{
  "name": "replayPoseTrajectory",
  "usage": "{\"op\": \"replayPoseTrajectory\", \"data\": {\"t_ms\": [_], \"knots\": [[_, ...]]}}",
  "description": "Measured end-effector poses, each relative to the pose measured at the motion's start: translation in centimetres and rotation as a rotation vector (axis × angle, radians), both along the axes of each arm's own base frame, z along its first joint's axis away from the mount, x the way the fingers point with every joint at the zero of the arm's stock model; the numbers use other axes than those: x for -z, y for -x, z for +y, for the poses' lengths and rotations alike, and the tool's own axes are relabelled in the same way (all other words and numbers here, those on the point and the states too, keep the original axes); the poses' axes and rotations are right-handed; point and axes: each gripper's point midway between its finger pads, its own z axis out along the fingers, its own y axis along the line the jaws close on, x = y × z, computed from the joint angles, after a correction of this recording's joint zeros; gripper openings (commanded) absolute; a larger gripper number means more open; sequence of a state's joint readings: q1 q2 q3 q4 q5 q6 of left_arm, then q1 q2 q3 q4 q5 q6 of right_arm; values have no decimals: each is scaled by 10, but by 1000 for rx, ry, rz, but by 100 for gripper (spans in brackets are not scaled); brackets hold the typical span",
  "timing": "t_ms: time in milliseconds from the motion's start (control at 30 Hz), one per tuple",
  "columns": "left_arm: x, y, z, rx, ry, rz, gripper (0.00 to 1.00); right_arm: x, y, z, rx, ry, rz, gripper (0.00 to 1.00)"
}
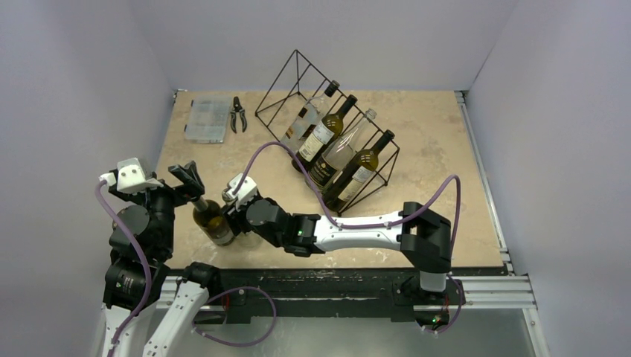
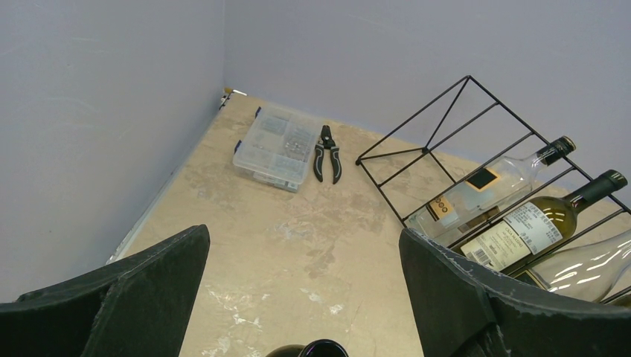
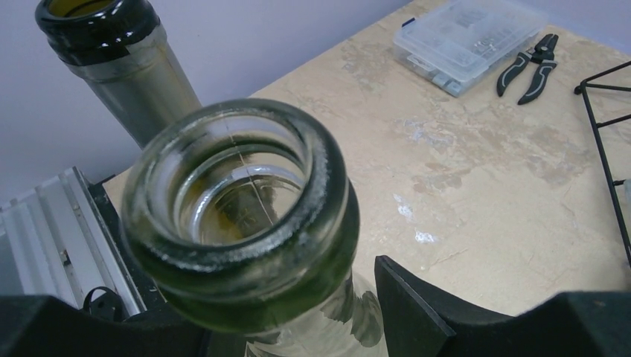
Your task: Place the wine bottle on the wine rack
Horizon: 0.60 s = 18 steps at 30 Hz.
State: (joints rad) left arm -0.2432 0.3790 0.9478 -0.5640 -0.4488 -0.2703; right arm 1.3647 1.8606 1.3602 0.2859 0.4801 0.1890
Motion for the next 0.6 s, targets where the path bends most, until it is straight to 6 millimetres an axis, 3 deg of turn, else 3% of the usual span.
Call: {"op": "replayPoseTrajectory", "data": {"t_ms": [133, 333, 600], "knots": [[0, 0, 0, 0, 0, 0, 100, 0, 1, 0, -1, -1, -1, 24], [0, 0, 0, 3, 0, 0, 100, -2, 1, -1, -7, -7, -10, 0], [0, 0, 0, 3, 0, 0, 100, -4, 5, -15, -13, 4, -8, 0]]}}
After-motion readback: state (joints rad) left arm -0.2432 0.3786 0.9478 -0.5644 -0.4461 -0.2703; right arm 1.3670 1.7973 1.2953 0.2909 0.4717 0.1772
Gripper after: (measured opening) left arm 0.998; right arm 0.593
